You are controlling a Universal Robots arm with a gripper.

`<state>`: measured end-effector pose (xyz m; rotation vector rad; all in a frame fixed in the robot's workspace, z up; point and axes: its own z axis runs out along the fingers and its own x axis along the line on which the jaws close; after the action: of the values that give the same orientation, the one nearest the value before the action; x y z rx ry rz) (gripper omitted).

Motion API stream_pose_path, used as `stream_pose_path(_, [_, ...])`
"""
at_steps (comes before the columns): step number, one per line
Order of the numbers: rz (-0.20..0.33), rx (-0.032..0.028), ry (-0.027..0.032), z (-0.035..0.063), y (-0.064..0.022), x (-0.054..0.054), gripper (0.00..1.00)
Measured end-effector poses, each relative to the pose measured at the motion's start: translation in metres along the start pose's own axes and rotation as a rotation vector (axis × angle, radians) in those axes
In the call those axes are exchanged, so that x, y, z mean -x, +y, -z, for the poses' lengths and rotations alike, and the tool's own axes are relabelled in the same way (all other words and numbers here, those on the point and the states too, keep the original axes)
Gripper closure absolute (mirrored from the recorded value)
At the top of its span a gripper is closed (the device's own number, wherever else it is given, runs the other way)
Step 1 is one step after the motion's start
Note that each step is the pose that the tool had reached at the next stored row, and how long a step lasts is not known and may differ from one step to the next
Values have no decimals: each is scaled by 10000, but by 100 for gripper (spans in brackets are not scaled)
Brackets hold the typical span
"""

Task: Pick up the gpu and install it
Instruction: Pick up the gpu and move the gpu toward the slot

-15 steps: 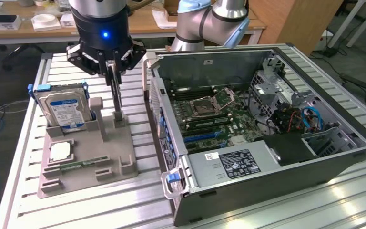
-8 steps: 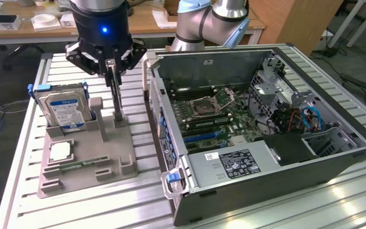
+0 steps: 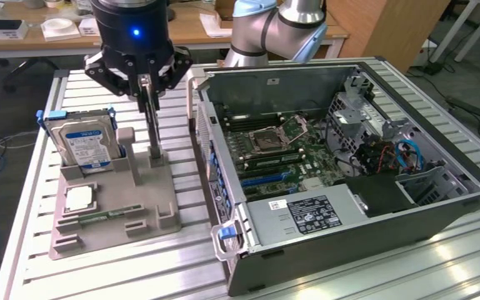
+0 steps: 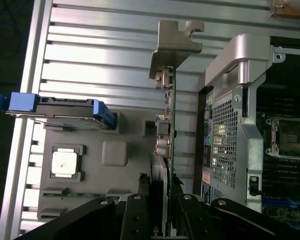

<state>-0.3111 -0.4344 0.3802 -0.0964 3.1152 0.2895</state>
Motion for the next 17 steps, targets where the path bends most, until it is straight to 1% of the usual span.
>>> stream_pose_path(2, [0, -20, 1, 25, 5, 0, 73])
stream_pose_path(9, [0, -22, 0, 142, 27, 2, 73])
stream_pose_path(13, [1, -23, 1, 193, 36, 3, 73])
stream_pose_path(14, [1, -38, 2, 203, 38, 3, 73])
stream_pose_path(15, [-1, -72, 3, 209, 40, 3, 73])
stream_pose_path(16, [1, -126, 6, 216, 41, 3, 73])
stream_pose_path(17, [5, -196, 12, 223, 42, 4, 73])
